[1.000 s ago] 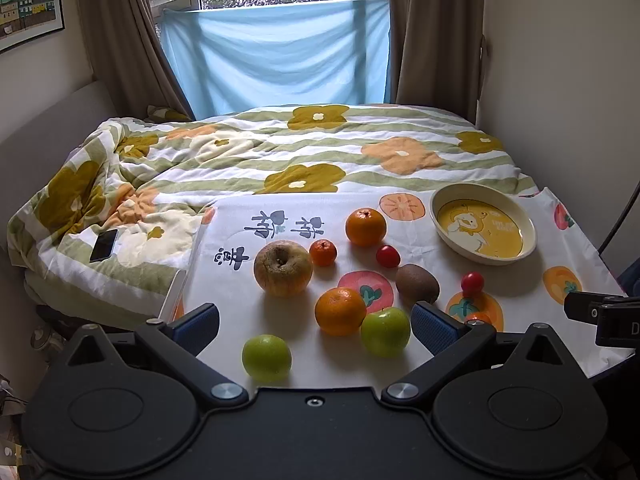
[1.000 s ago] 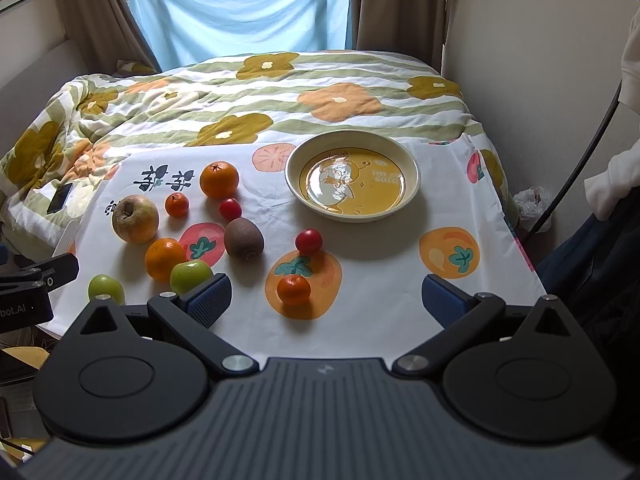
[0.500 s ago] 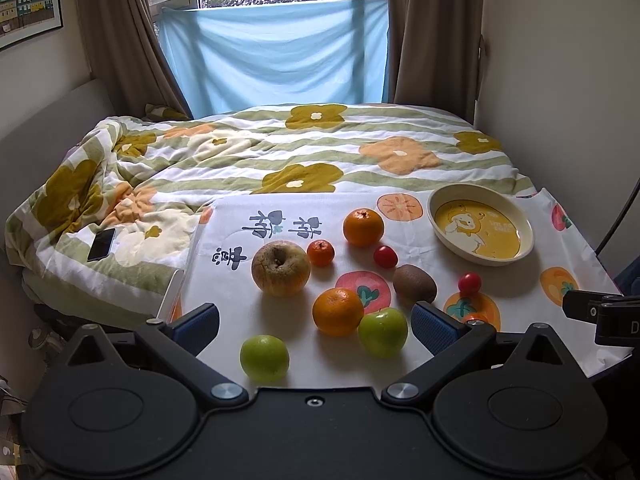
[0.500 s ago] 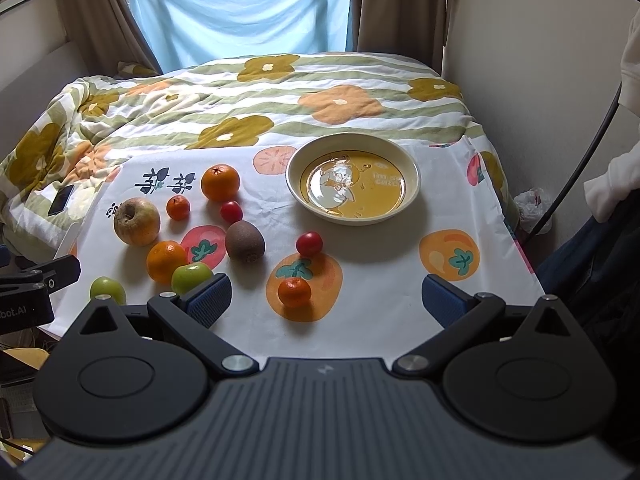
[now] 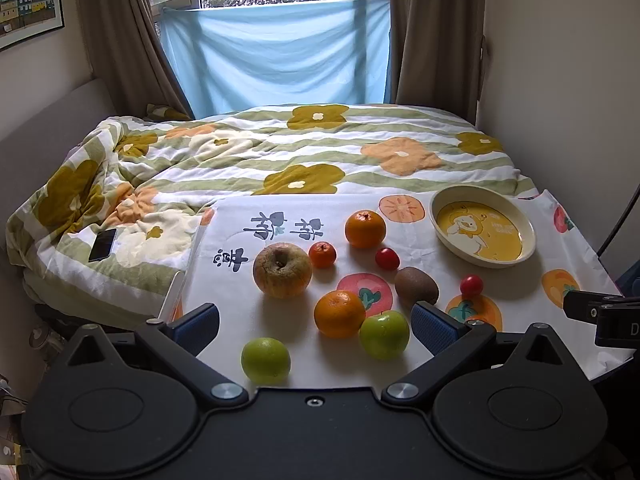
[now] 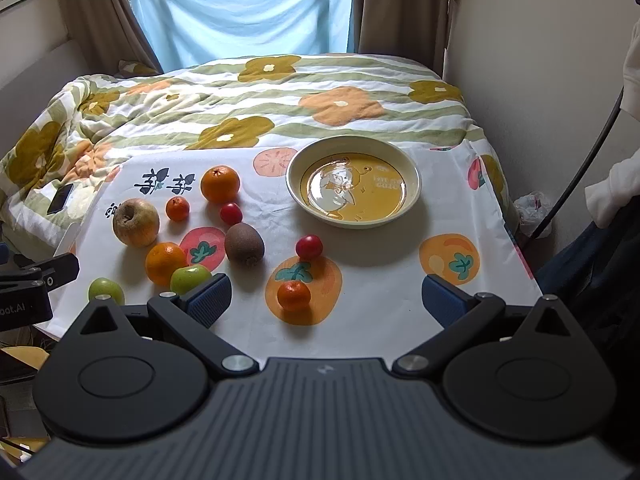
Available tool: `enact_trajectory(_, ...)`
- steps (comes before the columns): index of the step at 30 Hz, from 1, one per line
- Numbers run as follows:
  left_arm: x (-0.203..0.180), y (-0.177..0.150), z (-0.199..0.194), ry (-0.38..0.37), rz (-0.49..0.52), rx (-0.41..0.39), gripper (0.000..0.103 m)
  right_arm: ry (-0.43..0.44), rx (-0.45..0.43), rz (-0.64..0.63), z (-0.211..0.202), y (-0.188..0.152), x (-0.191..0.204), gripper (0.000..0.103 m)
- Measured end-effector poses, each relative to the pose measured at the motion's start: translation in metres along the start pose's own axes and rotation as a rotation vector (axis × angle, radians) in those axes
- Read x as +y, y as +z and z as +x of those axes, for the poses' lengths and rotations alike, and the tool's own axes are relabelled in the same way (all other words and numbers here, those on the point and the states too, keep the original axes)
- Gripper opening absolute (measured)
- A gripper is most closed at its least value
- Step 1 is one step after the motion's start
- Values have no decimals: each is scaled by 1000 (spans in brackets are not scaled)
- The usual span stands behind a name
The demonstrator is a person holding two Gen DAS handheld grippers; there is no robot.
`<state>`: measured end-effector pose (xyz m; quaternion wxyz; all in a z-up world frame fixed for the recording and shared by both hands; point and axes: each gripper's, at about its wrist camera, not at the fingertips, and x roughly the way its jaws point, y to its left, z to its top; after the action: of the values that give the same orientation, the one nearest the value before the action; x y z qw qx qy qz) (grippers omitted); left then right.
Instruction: Organize fruits
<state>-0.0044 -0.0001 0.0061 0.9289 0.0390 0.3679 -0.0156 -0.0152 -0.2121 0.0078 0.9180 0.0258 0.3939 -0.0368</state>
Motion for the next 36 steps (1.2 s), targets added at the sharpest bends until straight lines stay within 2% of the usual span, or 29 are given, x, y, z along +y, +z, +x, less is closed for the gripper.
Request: enact_trajectory(36,3,2,0,7,5,-11,103,4,2,7,4,1,-2,103)
